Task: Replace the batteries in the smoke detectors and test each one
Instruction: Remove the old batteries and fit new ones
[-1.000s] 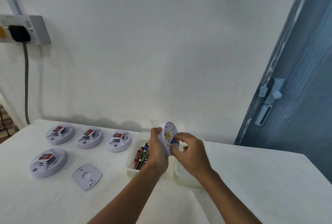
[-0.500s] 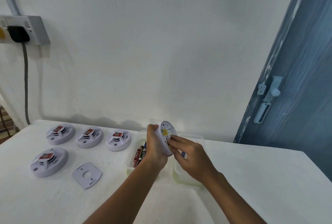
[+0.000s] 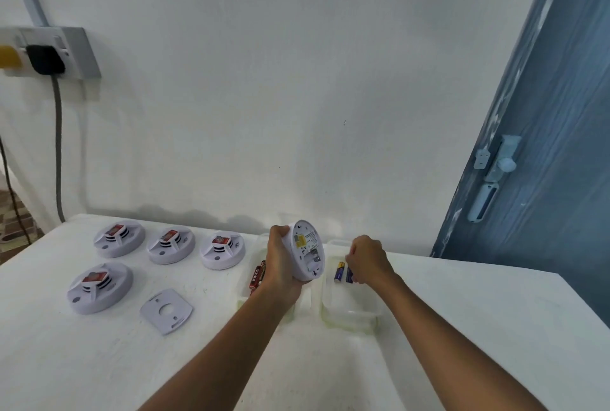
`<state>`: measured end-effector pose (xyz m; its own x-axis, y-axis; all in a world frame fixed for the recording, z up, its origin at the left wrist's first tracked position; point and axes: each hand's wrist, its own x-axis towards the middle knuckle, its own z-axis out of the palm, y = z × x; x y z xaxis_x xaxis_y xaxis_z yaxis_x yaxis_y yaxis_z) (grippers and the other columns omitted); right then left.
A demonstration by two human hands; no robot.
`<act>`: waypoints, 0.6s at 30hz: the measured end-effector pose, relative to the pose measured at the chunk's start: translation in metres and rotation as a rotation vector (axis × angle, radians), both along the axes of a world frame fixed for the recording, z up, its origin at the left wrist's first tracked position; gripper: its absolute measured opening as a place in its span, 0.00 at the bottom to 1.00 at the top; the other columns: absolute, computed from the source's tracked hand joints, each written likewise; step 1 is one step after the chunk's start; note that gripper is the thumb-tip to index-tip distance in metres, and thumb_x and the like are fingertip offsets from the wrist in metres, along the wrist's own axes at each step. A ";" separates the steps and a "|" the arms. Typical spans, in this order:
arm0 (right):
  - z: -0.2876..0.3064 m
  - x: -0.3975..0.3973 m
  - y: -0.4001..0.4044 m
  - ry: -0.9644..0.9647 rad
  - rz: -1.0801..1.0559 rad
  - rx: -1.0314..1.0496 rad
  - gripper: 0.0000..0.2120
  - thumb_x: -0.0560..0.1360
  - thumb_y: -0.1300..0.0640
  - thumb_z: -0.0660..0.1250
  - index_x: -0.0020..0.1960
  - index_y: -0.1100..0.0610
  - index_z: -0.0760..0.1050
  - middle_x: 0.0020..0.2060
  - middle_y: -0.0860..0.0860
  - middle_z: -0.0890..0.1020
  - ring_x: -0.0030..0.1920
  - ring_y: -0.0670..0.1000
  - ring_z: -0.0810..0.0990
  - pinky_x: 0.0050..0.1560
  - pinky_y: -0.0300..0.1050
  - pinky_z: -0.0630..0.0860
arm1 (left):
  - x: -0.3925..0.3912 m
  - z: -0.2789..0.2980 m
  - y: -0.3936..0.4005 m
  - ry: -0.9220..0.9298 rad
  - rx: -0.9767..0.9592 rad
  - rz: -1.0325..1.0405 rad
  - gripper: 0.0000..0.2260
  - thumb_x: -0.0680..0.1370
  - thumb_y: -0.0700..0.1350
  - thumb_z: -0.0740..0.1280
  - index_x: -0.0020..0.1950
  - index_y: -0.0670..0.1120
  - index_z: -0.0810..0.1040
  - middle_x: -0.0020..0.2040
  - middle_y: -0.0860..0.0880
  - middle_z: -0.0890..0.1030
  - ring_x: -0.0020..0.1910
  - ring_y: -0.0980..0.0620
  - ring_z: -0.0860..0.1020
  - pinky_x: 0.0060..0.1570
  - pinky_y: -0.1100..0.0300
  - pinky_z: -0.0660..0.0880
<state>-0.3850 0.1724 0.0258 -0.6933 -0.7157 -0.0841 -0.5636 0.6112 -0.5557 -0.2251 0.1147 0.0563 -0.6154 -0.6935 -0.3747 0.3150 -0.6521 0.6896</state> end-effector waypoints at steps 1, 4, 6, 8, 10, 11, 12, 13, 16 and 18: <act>0.002 0.002 -0.003 0.009 0.030 0.061 0.04 0.76 0.62 0.62 0.48 0.62 0.72 0.49 0.61 0.80 0.44 0.59 0.82 0.47 0.50 0.81 | 0.001 -0.001 0.001 -0.001 0.001 0.002 0.19 0.75 0.55 0.58 0.57 0.45 0.76 0.50 0.43 0.78 0.50 0.45 0.77 0.54 0.51 0.72; 0.004 0.007 -0.011 0.042 0.037 0.160 0.09 0.75 0.64 0.65 0.41 0.59 0.65 0.54 0.59 0.76 0.49 0.58 0.80 0.44 0.45 0.76 | 0.007 -0.002 0.001 0.000 -0.011 0.011 0.18 0.75 0.55 0.59 0.56 0.45 0.78 0.51 0.42 0.78 0.51 0.44 0.77 0.58 0.49 0.71; 0.005 0.008 -0.014 0.048 0.020 0.161 0.18 0.75 0.64 0.66 0.35 0.56 0.58 0.52 0.58 0.76 0.49 0.58 0.81 0.41 0.44 0.75 | 0.014 0.001 -0.001 0.000 -0.028 0.018 0.18 0.75 0.55 0.58 0.54 0.45 0.78 0.51 0.42 0.78 0.51 0.44 0.76 0.59 0.49 0.70; 0.010 0.008 -0.012 0.019 0.034 0.132 0.17 0.75 0.64 0.66 0.35 0.55 0.59 0.44 0.56 0.75 0.41 0.55 0.80 0.37 0.41 0.76 | 0.024 0.003 -0.003 0.014 -0.053 0.032 0.18 0.76 0.55 0.56 0.51 0.44 0.78 0.49 0.41 0.78 0.49 0.44 0.76 0.57 0.49 0.70; 0.014 0.011 -0.004 -0.042 0.049 0.078 0.13 0.75 0.65 0.64 0.35 0.56 0.63 0.37 0.56 0.76 0.34 0.54 0.80 0.33 0.42 0.79 | 0.035 0.004 -0.007 0.047 -0.069 0.060 0.17 0.77 0.53 0.55 0.50 0.44 0.78 0.47 0.41 0.78 0.47 0.44 0.76 0.54 0.50 0.71; 0.017 0.015 0.000 -0.021 0.065 0.078 0.11 0.73 0.66 0.64 0.35 0.57 0.66 0.36 0.56 0.77 0.33 0.55 0.80 0.34 0.44 0.80 | 0.042 0.003 -0.010 0.066 -0.073 0.076 0.17 0.78 0.53 0.55 0.50 0.43 0.78 0.46 0.41 0.79 0.47 0.44 0.76 0.53 0.50 0.72; 0.018 0.019 0.004 0.026 0.077 0.086 0.09 0.72 0.67 0.64 0.36 0.58 0.68 0.36 0.57 0.78 0.34 0.56 0.81 0.36 0.47 0.82 | 0.048 0.002 -0.014 0.079 -0.078 0.091 0.17 0.78 0.52 0.55 0.50 0.44 0.78 0.46 0.41 0.79 0.47 0.43 0.76 0.52 0.50 0.72; 0.019 0.026 0.007 0.058 0.087 0.058 0.06 0.71 0.66 0.63 0.37 0.60 0.71 0.38 0.58 0.79 0.36 0.58 0.82 0.39 0.50 0.82 | 0.055 0.002 -0.019 0.088 -0.082 0.102 0.17 0.78 0.52 0.54 0.51 0.44 0.78 0.46 0.41 0.79 0.48 0.43 0.76 0.51 0.50 0.73; 0.021 0.050 0.010 0.044 0.147 -0.088 0.06 0.72 0.62 0.63 0.39 0.56 0.77 0.40 0.58 0.82 0.40 0.60 0.83 0.44 0.53 0.82 | 0.071 0.000 -0.032 0.089 -0.079 0.118 0.18 0.78 0.53 0.54 0.53 0.45 0.78 0.48 0.41 0.79 0.49 0.44 0.76 0.50 0.50 0.73; 0.024 0.068 0.005 0.026 0.206 -0.133 0.06 0.74 0.61 0.64 0.42 0.55 0.80 0.41 0.56 0.83 0.41 0.58 0.83 0.46 0.51 0.81 | 0.079 -0.001 -0.040 0.079 -0.071 0.121 0.18 0.78 0.53 0.54 0.53 0.46 0.78 0.49 0.41 0.79 0.50 0.44 0.76 0.49 0.50 0.72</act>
<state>-0.3169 0.1771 0.0501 -0.5320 -0.8460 0.0364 -0.6841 0.4041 -0.6072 -0.1465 0.0747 0.0555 -0.5510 -0.7877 -0.2756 0.4437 -0.5562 0.7026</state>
